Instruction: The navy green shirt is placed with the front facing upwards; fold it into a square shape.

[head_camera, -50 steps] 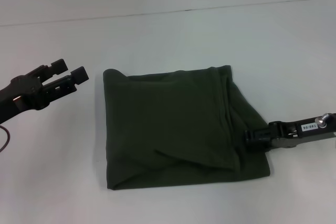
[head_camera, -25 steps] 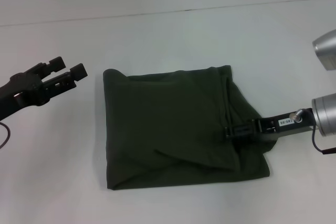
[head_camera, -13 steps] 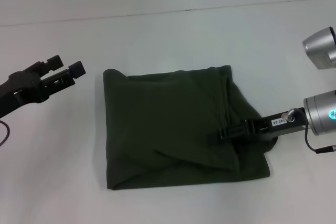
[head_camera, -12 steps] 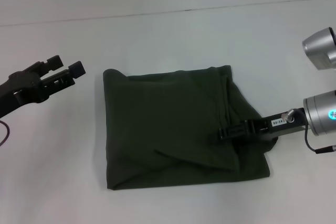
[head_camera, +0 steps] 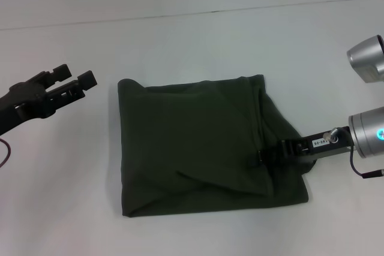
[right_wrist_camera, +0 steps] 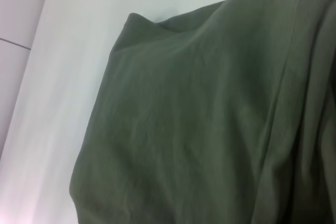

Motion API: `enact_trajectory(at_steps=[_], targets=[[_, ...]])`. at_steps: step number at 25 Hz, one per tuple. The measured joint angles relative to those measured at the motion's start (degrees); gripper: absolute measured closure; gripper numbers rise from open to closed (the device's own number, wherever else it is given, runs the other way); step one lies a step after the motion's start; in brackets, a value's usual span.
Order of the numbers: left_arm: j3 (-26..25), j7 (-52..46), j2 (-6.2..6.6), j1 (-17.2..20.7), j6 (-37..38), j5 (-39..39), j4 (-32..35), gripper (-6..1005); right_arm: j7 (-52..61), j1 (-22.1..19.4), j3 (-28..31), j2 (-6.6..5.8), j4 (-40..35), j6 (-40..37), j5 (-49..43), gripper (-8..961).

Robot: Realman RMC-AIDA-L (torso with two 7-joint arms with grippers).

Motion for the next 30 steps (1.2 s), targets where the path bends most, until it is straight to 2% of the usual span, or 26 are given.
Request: enact_trajectory(at_steps=[2,8,13,18,24,30], targets=[[0.0,0.0,0.0,0.0,0.0,0.0,0.03,82,-0.38,0.0,0.01,0.02,0.0,-0.03,0.05,532],[0.0,0.0,-0.03,-0.07,-0.04,0.0,0.21,82,-1.66,-0.04,0.11,0.42,0.0,0.02,0.31,767],[0.0,0.0,-0.06,-0.14,-0.21,0.0,0.4,82,-2.08,-0.05,0.19,0.57,0.0,-0.08,0.32,918],[-0.07,-0.01,-0.14,-0.53,-0.57,0.0,0.91,82,-4.58,-0.67,1.84,0.59,-0.67,-3.22,2.4,918],[-0.1,-0.02,-0.14,-0.53,-0.61,-0.03,0.95,82,-7.11,-2.44,3.12,-0.52,-1.77,-6.01,7.17,918],[-0.08,-0.13,-0.14,-0.68,-0.77,-0.27,1.0,82,-7.01,-2.69,3.41,-0.74,-4.77,-8.49,9.59,919]])
